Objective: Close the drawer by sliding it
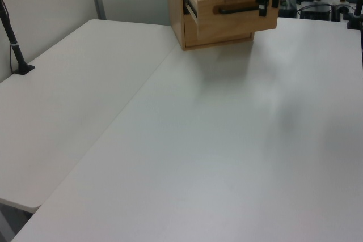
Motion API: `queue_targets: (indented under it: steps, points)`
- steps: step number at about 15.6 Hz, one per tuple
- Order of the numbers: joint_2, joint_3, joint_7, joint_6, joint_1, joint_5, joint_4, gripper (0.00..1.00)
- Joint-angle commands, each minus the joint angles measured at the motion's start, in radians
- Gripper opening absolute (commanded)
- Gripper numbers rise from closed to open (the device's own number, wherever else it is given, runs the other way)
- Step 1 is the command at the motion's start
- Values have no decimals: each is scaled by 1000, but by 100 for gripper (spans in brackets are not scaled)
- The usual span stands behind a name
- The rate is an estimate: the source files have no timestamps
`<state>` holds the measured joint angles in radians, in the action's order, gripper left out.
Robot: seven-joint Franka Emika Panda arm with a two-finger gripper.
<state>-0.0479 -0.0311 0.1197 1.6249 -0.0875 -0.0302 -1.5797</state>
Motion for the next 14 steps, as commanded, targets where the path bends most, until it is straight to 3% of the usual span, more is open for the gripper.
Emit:
queue_targets:
  steps: [1,4,14]
  points:
    - [8,0,-12,-25,6,16,6,100]
    - [8,0,-11,-25,6,16,6,96]
    - [0,-1,9,-23,5,16,7,98]
